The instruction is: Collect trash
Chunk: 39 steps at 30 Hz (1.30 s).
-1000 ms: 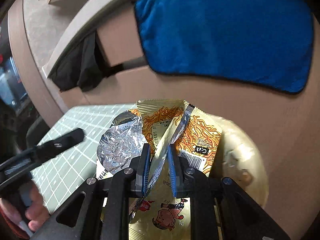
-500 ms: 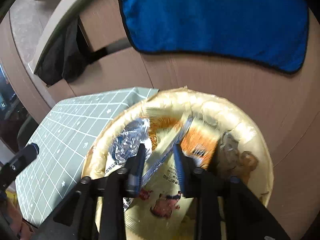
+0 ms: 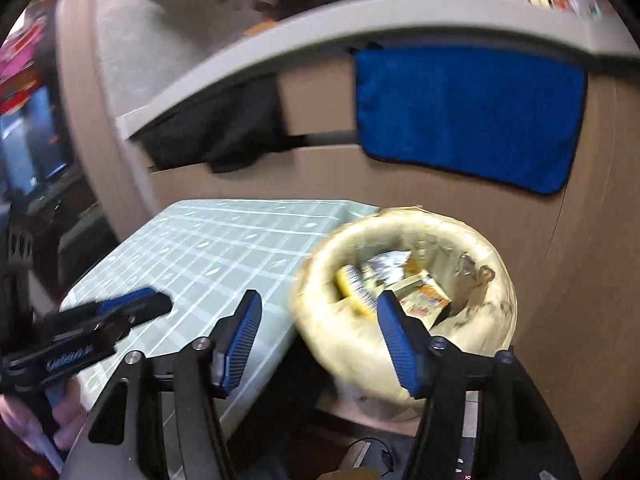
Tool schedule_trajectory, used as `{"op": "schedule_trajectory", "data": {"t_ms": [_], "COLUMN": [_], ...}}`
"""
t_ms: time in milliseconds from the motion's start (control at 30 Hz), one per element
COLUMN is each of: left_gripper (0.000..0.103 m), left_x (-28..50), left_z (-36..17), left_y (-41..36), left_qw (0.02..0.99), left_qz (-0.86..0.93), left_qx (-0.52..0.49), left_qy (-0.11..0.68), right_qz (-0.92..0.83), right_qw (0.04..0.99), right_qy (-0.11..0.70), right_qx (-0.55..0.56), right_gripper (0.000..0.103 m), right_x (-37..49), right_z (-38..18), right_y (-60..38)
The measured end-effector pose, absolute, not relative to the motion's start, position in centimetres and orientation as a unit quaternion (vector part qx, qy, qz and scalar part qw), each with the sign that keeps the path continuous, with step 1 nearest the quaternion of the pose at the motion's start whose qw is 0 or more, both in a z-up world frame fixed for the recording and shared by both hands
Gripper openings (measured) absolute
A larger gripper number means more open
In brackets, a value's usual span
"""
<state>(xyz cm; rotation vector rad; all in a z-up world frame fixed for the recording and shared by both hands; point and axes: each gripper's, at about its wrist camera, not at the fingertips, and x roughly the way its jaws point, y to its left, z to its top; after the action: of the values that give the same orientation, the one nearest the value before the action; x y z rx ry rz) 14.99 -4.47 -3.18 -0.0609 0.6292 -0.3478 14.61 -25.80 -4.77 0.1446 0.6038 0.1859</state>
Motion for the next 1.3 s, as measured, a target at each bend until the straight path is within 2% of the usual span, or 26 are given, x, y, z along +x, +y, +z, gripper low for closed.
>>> {"op": "schedule_trajectory", "data": {"t_ms": [233,500,767,1300], "left_gripper": [0.035,0.035,0.035,0.035], "left_x": [6.6,3.7,0.9,-0.1], "left_z": [-1.6,-1.7,0.2,0.8], "left_y": [-2.7,-1.1,0.1,1.1], "left_qw": [0.958,0.957,0.972,0.973], "left_qz": [-0.107,-0.079,-0.057,-0.043], "left_qx": [0.030,0.024,0.020,0.006], "left_qy": [0.265,0.279,0.229,0.225], "right_qz": [0.054,0.066,0.074,0.085], "right_qw": [0.960,0.963,0.970,0.970], "right_qy": [0.270,0.248,0.225,0.222], "right_qx": [0.056,0.082,0.048,0.040], "right_gripper": [0.058,0.058,0.058,0.058], "right_x": [6.1,1.2,-0.5,-1.5], "right_z": [-3.4,-2.6,-1.0,-0.6], "right_y": [-22.5,-20.2,-18.1,-17.1]}}
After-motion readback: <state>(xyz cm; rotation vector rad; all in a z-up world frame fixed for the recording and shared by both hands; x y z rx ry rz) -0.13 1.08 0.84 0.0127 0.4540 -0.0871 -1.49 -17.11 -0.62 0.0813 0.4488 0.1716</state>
